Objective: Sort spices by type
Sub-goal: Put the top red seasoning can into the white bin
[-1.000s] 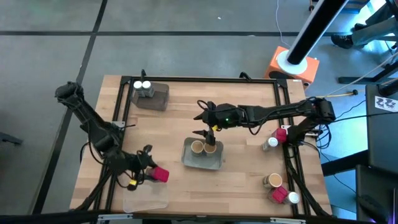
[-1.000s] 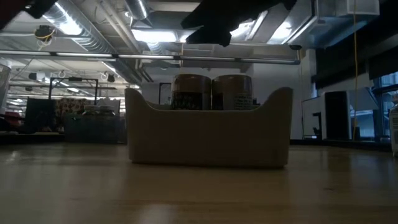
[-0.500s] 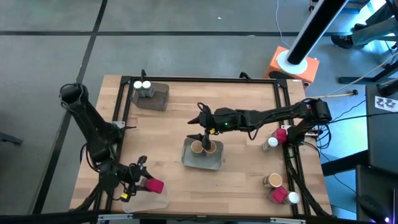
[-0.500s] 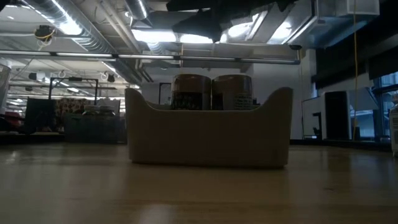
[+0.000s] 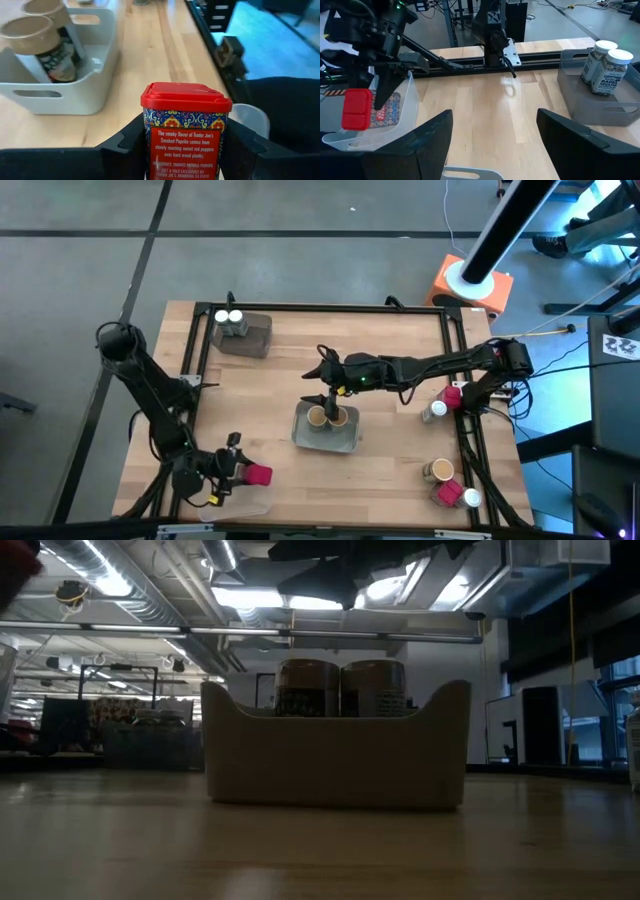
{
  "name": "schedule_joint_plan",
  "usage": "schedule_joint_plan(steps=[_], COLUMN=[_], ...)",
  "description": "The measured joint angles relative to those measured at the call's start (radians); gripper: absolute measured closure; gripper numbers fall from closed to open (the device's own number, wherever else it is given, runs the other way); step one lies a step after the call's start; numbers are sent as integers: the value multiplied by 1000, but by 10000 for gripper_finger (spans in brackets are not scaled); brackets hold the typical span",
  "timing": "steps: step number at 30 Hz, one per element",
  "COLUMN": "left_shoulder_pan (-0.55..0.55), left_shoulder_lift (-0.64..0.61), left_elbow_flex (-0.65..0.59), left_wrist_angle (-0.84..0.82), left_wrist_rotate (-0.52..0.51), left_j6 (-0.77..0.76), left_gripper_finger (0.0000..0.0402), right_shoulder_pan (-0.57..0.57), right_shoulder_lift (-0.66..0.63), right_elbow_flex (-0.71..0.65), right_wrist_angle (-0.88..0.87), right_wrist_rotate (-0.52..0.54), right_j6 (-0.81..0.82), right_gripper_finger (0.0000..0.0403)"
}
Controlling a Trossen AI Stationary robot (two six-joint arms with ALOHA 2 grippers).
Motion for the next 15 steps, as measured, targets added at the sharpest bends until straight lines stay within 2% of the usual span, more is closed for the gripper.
schedule_joint_plan(steps=[4,15], left_shoulder_pan=[-17,-45], left_shoulder_lift=[14,-20], left_elbow_flex=[-21,-93], left_wrist_angle=[-2,-28], left_wrist_rotate=[-37,-40], left_j6=[-6,-53], left_gripper_finger=[235,236], right_shoulder_pan=[0,0], right_shoulder_lift=[0,14], right_elbow_flex=[0,0], right_wrist_angle=[-1,1], right_wrist_rotate=[0,0], right_j6=[0,-1], right_gripper_finger=[113,113])
